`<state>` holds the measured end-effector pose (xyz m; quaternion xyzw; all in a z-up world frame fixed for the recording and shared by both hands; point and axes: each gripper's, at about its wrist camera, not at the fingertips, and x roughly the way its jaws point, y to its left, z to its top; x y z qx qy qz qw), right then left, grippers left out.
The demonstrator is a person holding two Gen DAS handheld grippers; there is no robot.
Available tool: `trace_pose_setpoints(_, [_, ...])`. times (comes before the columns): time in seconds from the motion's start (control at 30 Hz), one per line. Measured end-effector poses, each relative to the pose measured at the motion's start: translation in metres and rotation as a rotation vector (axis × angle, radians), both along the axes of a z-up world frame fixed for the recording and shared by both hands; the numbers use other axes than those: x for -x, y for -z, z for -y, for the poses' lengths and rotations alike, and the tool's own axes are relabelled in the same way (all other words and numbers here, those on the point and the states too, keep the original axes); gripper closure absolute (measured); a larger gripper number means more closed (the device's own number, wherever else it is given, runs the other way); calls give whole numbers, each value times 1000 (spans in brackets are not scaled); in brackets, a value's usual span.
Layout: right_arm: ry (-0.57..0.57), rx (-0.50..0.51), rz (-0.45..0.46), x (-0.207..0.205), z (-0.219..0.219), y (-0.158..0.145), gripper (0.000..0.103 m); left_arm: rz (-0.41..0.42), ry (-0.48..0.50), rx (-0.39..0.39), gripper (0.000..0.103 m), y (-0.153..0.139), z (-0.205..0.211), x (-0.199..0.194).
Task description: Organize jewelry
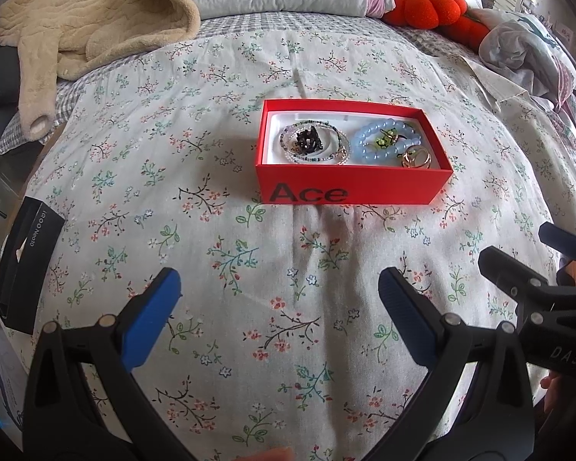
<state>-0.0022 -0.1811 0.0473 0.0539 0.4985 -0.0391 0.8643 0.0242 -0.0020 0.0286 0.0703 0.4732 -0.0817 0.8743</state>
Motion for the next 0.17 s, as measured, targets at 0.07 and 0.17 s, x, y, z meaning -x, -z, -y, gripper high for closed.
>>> trace_pose_setpoints(0.07, [-2, -1, -7, 0, 0, 1, 0, 5, -3, -4, 1, 0, -1, 1])
trace_pose_setpoints(0.17, [1, -4, -28, -2, 0, 7, 0, 12, -15, 6, 1, 2, -7, 0])
